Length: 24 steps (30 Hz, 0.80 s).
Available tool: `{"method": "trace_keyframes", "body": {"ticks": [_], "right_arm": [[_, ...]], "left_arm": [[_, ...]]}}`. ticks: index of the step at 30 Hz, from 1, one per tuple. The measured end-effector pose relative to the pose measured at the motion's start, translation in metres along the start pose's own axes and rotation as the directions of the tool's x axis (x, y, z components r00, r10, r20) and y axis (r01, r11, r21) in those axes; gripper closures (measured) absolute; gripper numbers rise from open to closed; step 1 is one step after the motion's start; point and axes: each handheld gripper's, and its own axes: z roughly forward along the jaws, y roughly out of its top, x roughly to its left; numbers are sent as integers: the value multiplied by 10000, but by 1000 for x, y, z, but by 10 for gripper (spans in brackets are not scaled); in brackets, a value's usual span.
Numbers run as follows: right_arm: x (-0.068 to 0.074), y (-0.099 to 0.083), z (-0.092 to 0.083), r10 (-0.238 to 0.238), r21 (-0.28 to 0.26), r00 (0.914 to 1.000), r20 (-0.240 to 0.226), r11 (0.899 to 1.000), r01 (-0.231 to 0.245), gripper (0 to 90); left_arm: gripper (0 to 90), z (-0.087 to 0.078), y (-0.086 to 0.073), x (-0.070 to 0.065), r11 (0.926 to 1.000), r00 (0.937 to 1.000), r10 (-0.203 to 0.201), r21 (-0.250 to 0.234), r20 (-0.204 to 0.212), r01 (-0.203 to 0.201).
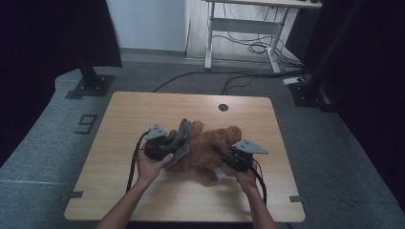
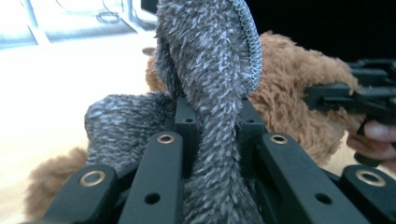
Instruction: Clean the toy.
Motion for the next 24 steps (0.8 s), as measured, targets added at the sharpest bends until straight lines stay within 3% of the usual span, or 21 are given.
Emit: {"method": "trace_keyframes", "body": {"ticks": [4,11,15,20,24], "right_arm": [[-1,2,6,-1020,-737,9933,538,9917,1058,698],[-6,-21,2,-989,-269,9951,-79,9948,986,694],[-2,-28,-8,-1093,-8,9934,-357,9940,1093,693],[5,-34,-15,-1473,337,9883,-400,9883,1487,685],[7,-38,-17,-1409,317,9895,-334,9894,1419,680]], "left_arm": [[763,6,5,4,9999,9999,-62,-147,-141,60],[760,13,-17,-5,9989,9994,-58,470,346,42],[757,8,-8,-13,9991,9985,-8,426,548,-15],[753,12,12,-36,9982,9958,445,366,795,-476],[751,39,27,-67,9936,9900,856,640,1126,-931]]}}
